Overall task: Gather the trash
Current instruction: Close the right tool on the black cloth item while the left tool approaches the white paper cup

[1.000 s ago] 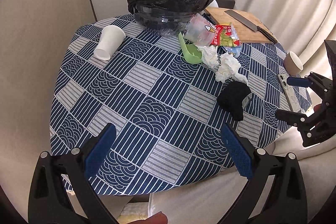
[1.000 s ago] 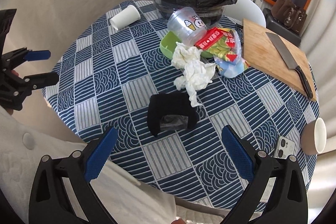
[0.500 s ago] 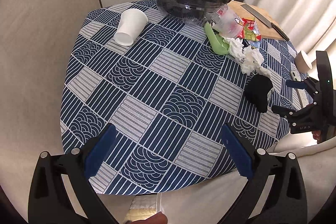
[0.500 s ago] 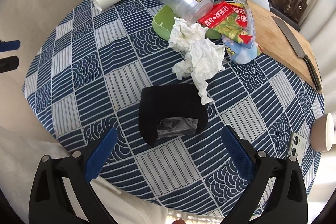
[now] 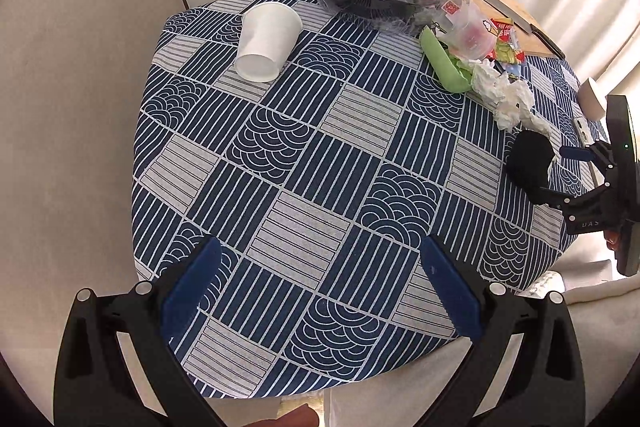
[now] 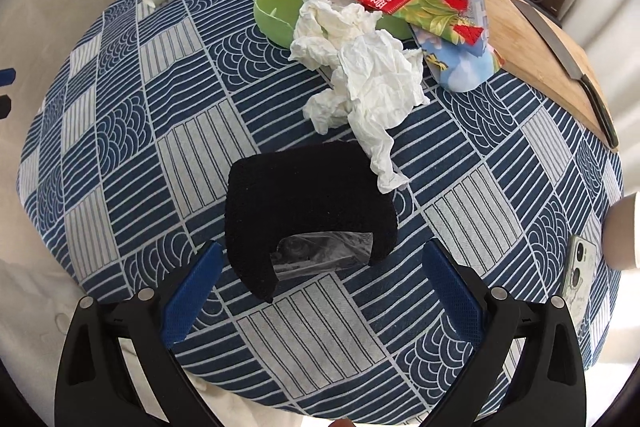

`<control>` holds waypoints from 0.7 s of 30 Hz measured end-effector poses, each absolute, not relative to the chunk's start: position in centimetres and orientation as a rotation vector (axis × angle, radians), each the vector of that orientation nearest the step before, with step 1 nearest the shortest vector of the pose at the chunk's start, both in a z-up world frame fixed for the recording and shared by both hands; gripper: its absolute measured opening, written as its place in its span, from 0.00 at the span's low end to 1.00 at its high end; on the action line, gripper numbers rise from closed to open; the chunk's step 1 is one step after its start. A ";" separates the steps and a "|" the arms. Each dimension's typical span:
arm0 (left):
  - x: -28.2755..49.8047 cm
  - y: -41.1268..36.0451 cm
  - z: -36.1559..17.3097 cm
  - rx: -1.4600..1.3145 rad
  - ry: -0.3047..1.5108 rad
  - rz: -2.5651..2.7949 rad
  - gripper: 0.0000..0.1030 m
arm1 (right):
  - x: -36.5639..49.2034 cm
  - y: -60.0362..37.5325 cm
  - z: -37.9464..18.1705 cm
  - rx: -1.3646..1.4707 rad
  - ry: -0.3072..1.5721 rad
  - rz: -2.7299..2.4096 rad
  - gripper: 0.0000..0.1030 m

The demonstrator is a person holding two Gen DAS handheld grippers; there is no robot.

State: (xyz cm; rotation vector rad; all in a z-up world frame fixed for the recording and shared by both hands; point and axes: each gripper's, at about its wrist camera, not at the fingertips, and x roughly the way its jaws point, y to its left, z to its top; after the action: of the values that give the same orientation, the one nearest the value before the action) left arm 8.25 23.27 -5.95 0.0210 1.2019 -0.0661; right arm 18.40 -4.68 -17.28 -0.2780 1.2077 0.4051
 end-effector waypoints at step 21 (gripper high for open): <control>13.4 25.7 -9.2 0.015 1.258 -0.177 0.95 | 19.1 -5.7 -17.4 -0.018 1.285 0.340 0.67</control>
State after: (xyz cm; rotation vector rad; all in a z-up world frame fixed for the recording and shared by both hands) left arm 13.39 25.67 -9.23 0.0151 1.2581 -0.1769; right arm 19.10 -5.70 -17.40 -0.0176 1.2852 0.3400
